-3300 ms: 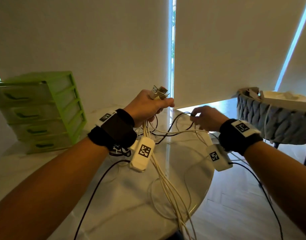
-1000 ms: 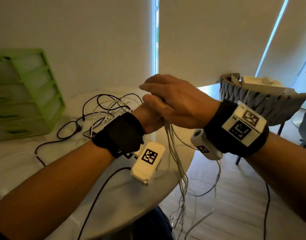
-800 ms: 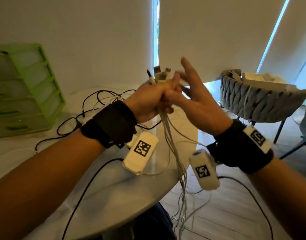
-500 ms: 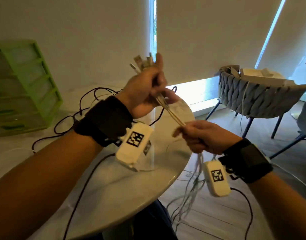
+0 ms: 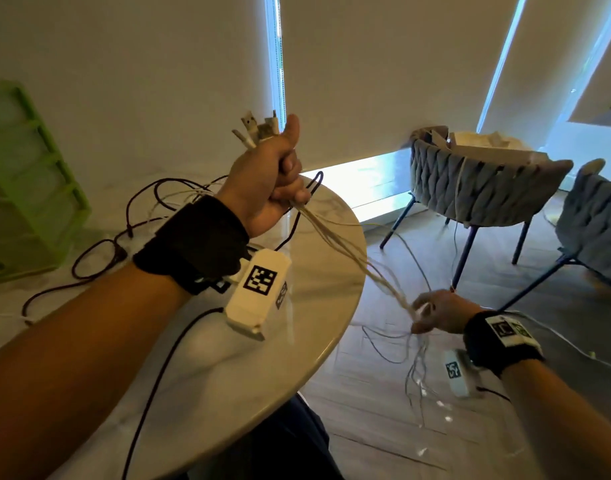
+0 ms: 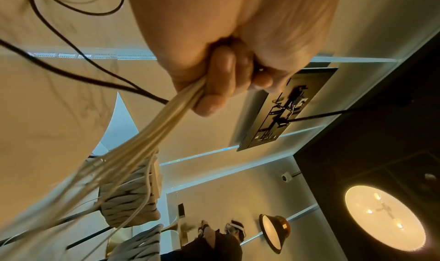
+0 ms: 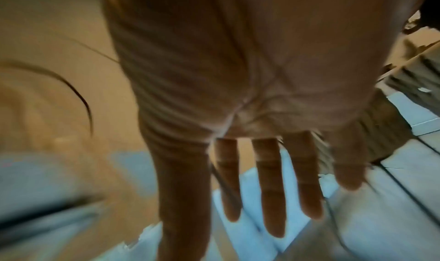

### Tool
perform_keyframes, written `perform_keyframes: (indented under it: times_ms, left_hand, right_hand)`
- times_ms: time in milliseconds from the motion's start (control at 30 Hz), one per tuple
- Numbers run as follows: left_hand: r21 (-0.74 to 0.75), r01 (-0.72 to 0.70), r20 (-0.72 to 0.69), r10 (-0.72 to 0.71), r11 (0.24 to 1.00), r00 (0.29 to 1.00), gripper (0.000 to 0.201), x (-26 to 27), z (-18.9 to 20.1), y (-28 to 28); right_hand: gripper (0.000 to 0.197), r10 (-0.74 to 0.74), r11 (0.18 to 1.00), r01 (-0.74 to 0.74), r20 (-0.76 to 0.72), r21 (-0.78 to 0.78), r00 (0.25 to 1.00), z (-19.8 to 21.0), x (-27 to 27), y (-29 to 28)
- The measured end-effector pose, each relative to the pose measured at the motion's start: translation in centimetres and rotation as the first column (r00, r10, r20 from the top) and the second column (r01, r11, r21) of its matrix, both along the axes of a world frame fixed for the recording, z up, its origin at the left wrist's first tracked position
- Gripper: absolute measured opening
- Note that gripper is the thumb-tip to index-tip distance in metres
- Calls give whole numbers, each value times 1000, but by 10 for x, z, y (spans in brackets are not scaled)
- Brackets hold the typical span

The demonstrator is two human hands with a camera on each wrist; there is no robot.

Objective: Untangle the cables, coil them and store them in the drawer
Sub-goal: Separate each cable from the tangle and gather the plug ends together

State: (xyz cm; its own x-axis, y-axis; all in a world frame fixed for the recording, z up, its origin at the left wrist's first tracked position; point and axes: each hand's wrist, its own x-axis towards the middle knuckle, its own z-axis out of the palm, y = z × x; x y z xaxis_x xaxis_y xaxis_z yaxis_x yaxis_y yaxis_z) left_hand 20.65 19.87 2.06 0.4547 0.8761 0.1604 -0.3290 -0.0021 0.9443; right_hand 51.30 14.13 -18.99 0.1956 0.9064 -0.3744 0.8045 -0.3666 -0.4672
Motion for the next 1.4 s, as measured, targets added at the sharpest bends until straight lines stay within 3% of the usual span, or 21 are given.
perform_keyframes:
  times_ms: [133, 233, 300, 400, 500, 567, 700, 733, 833, 933, 1000, 1033, 1100, 1167, 1233, 1300, 1400]
  left_hand:
    - [0, -1, -11, 1, 1000, 1000, 51, 17, -11, -6]
    - [9, 37, -33, -37, 999, 999, 53, 31, -20, -12]
    - [16, 53, -51, -52, 998, 997, 53, 37, -23, -16]
    - [62, 43, -116, -36, 997, 993, 52, 38, -26, -21]
    - [35, 70, -50, -68, 997, 996, 55, 32, -22, -20]
    - [11, 80, 8, -80, 997, 997, 54, 28, -15, -18]
    - [14, 143, -28, -142, 990, 989, 56, 16, -1, -18]
    - [21, 148, -47, -147, 989, 988, 55, 14, 2, -18]
    - [44, 141, -79, -137, 989, 987, 54, 8, 11, -16]
    - [87, 59, -137, -47, 994, 990, 52, 9, 15, -14]
    - [307, -13, -314, 114, 952, 943, 48, 11, 11, -13]
    - [499, 3, -445, 253, 867, 859, 44, 11, 9, -12]
    - [747, 192, -592, 505, 637, 628, 41, 11, 6, -11]
    - [788, 312, -609, 598, 531, 522, 37, 13, 8, -14]
    - [804, 366, -595, 634, 469, 494, 26, 20, 7, -15]
    - [781, 418, -624, 617, 464, 480, 21, 31, 1, -16]
    - [707, 549, -701, 540, 445, 466, 47, 49, -16, -25]
  right_hand:
    - [69, 190, 973, -153, -223, 172, 956, 65, -49, -3]
    - [79, 331, 912, -214, -319, 349, 888, 113, -97, -8]
    - [71, 408, 845, -215, -330, 490, 851, 134, -124, -8]
    - [25, 500, 757, -174, -387, 629, 774, 146, -149, -4]
    - [6, 484, 806, -171, -466, 566, 741, 136, -152, 1]
    - [12, 453, 841, -174, -488, 513, 746, 114, -140, 4]
    - [32, 190, 926, 147, -767, 347, 612, 49, -85, 8]
    - [33, 102, 930, 220, -781, 295, 616, 34, -70, 7]
    - [30, -69, 920, 316, -696, 234, 715, -1, -37, -2]
    - [32, -146, 920, 294, -472, 257, 870, -10, -22, -7]
    - [33, -142, 930, 214, -244, 299, 959, -5, -18, -6]
    - [33, -125, 931, 166, -143, 326, 982, 0, -18, -5]
    - [34, -81, 916, 58, 42, 396, 996, 15, -25, -6]
    - [30, -36, 877, -61, 191, 477, 981, 34, -35, -9]
    - [22, 13, 829, -153, 256, 538, 967, 57, -49, -14]
    - [13, 91, 784, -246, 286, 570, 954, 82, -67, -19]
    - [10, 191, 748, -376, 364, 547, 911, 117, -97, -27]
